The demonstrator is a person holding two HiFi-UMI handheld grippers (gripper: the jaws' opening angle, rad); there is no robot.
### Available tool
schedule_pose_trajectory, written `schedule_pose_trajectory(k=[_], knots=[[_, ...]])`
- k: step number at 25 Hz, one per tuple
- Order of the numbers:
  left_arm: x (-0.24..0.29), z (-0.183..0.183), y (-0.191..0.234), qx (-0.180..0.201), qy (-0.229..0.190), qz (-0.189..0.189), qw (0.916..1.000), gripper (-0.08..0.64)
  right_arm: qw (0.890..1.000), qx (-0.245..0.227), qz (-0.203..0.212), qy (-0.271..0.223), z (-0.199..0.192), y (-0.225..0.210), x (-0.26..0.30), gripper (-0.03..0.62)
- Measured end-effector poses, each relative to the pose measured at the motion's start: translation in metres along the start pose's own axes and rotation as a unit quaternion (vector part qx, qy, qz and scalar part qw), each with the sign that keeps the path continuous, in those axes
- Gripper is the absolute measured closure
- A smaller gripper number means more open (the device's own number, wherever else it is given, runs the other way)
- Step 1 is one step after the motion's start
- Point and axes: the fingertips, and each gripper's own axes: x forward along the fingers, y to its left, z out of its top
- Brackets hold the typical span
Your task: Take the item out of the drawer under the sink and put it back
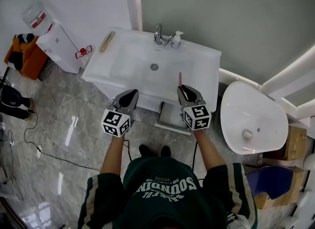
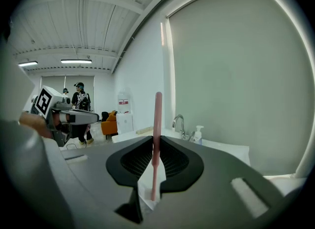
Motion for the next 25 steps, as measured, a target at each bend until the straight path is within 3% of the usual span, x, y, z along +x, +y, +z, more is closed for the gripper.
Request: schedule_pose_trajectory(k=[12, 25], knots=[[0.009, -0.034, -0.012, -0.018, 0.032, -0.01, 0.9993, 0.509, 0.999, 0.016, 0.0, 0.037, -0.045, -0.007, -0.002, 0.543], [0.02, -0.092, -0.037, -0.054, 0.079, -0.024, 0.9951, 0.509, 0.992, 0.03, 0.007, 0.123, -0.14, -0.011, -0.016, 0.543]])
